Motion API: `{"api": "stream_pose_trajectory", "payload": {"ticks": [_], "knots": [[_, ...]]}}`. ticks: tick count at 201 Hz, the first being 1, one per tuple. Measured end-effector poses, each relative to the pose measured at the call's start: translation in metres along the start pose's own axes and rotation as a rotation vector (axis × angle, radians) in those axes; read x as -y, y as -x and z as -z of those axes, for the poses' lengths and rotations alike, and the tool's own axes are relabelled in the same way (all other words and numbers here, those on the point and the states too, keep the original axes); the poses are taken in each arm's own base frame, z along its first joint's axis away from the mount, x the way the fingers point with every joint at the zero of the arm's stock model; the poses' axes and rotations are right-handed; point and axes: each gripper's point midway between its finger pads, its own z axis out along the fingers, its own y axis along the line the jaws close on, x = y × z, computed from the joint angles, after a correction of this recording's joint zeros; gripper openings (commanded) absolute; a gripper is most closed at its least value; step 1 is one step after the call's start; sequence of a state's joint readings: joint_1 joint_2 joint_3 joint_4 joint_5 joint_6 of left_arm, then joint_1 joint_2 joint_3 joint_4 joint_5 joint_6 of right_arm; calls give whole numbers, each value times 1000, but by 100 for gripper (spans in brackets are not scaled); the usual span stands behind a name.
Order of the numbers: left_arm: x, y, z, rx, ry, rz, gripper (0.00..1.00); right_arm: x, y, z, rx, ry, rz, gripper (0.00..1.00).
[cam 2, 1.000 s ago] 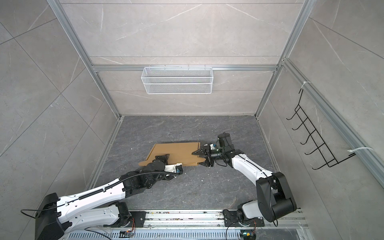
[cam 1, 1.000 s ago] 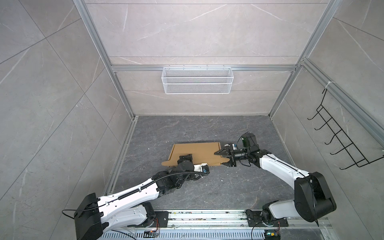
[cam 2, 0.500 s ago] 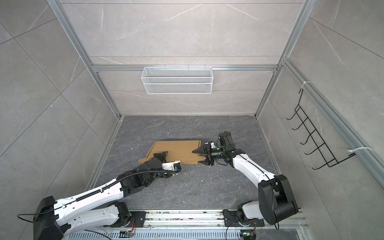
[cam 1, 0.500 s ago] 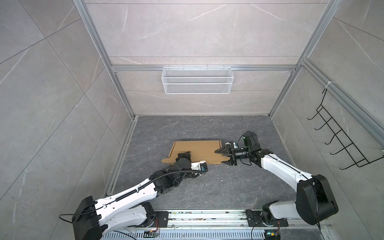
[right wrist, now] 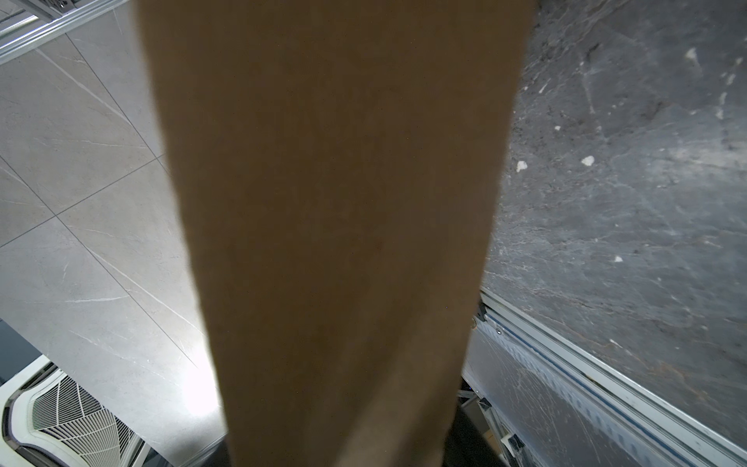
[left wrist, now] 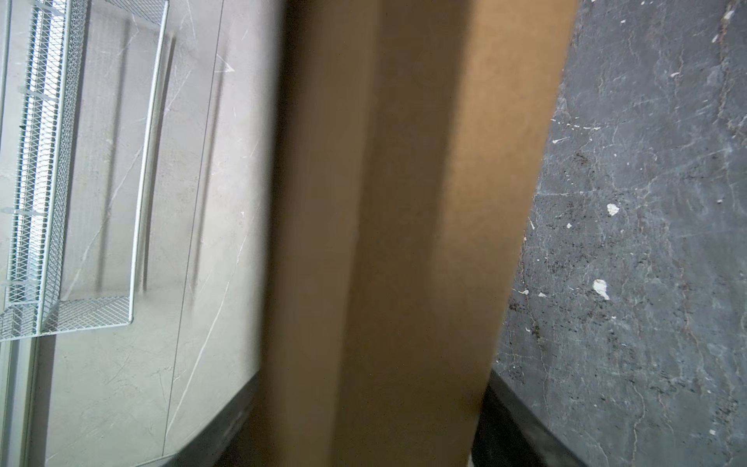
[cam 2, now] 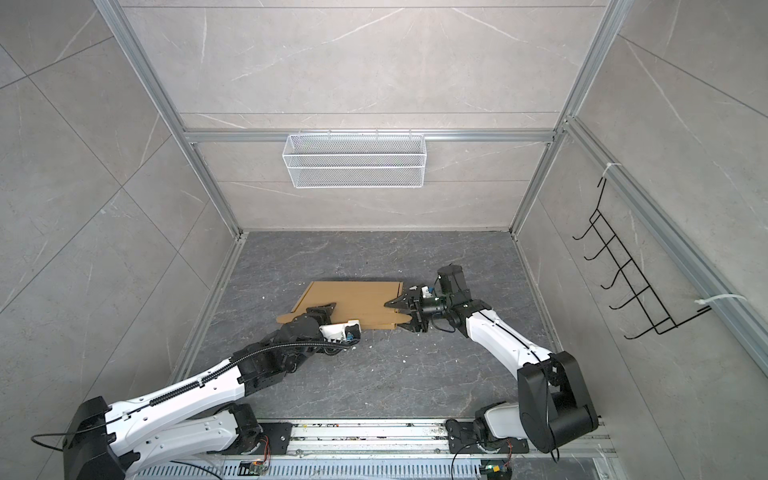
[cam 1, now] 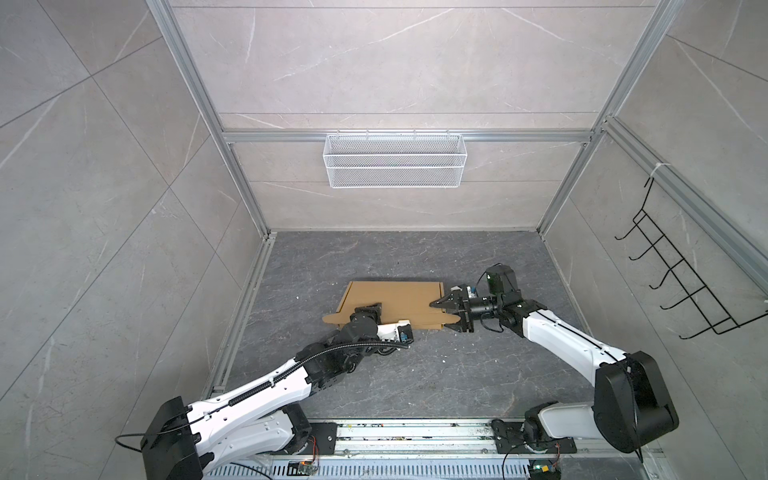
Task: Assemble paper box
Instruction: Turn over the paper box at the center of the table.
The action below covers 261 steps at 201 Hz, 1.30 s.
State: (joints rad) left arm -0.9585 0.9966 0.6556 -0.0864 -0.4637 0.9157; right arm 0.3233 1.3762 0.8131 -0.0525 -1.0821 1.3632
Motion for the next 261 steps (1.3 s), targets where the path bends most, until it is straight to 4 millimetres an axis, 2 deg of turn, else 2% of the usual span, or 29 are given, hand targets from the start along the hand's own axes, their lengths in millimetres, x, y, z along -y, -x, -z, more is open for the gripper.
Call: {"api": "stream_pose_trajectory", "payload": {"ticks": [34, 66, 129, 172, 218, 261], "knots": [[1, 0, 2, 5, -9, -6, 57, -1, -1, 0, -5, 3, -2, 53], [8, -5, 4, -3, -49, -10, 50, -2, -5, -2, -23, 2, -5, 60], [16, -14, 10, -55, -122, 31, 47, -5, -8, -3, -36, 12, 6, 76], [20, -21, 15, -111, -207, 85, 44, -5, -5, -1, -27, 13, 27, 80], [19, -20, 19, -153, -311, 173, 39, -7, 16, 20, 49, 24, 52, 81], [23, -15, 19, -179, -436, 254, 39, -24, 40, 59, 207, -9, 244, 80]]}}
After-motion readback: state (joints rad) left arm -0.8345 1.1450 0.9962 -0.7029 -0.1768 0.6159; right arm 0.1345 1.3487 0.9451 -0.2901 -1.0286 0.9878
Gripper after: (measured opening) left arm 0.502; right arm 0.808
